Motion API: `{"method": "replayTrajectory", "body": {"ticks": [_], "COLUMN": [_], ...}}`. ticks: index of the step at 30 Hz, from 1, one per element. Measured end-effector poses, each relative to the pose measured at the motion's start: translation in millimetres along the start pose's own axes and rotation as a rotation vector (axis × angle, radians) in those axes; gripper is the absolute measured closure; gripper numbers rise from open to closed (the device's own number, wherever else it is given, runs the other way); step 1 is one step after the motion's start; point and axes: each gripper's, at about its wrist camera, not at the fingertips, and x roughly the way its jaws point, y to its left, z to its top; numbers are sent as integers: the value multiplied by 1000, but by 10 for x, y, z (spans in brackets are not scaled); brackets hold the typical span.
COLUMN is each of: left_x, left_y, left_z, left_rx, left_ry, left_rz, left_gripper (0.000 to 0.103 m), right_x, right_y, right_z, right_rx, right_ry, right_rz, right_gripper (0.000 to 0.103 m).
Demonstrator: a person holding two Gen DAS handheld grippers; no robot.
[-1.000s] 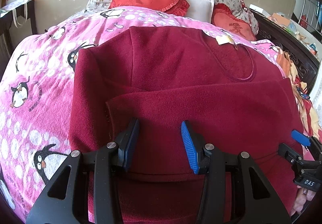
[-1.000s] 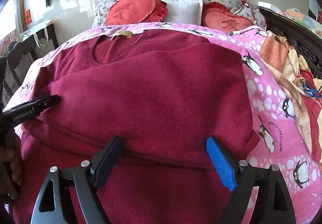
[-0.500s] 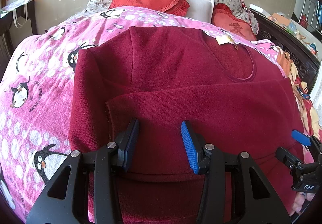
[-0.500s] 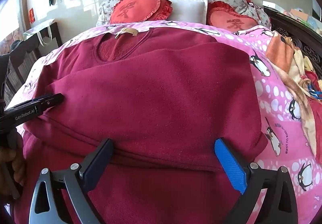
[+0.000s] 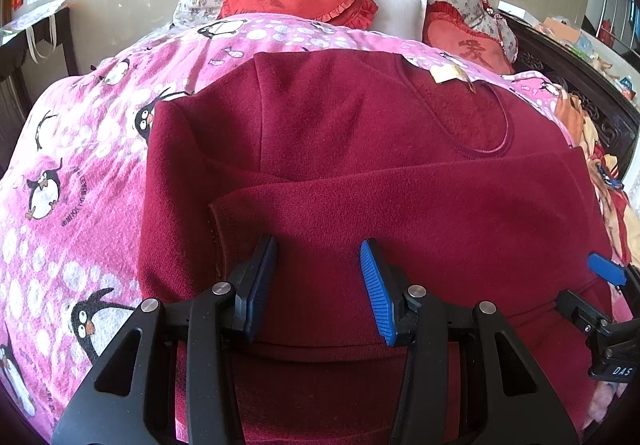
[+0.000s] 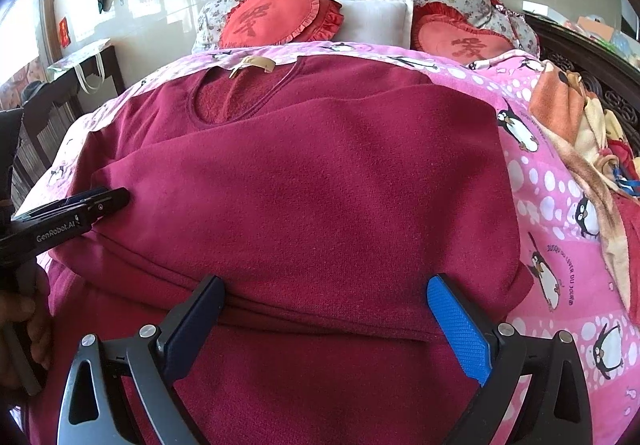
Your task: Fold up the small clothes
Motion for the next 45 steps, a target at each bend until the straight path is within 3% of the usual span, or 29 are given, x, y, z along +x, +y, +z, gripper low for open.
{"method": "replayTrajectory", "body": {"ticks": [12,17,20,22,24,28,31,33,38,40,41,45], "left_x": [5,4,17,48,94,157,168,148,-113,-324,-427,-951], "left_y": [-5,-15,-94,-207,-320,-384,-399,-409,-335,-352,-357,-330], "left_z": [4,10,27,35,38,85,88,80,-120,-297,-433,-849], "left_rx": [1,13,56,121,176,191,207,220,207,213,203,67], "left_ry": [0,4,22,47,66,79,85,105,186,204,237,224], "left_rz": [0,-8,-49,-91,-54,-32,-25,-28,-68,-44,-29,-14], "left_gripper": [59,54,29,5,2,0,0,0,1,1,1,1], "right_x": [-3,-11,-233,-594,-1023,-1444,-1334,-1339,-1276,-1265,-1258,-1271], "right_y": [11,86,119,103,79,94,169,233,293,317,327,310], "right_z": [-2,24,-38,-231,-563,-1111,-1385,-1446,-1425,-1420,-1426,-1463], "right_rx": [-3,-48,-86,-77,-56,-12,-11,-49,-37,-61,-72,-67], "right_ry": [6,72,175,158,116,92,176,126,143,139,137,138], "right_rz": [0,-30,-59,-15,35,117,161,116,101,86,81,78], "right_gripper": [1,0,7,9,9,9,9,7,0,0,0,0]}}
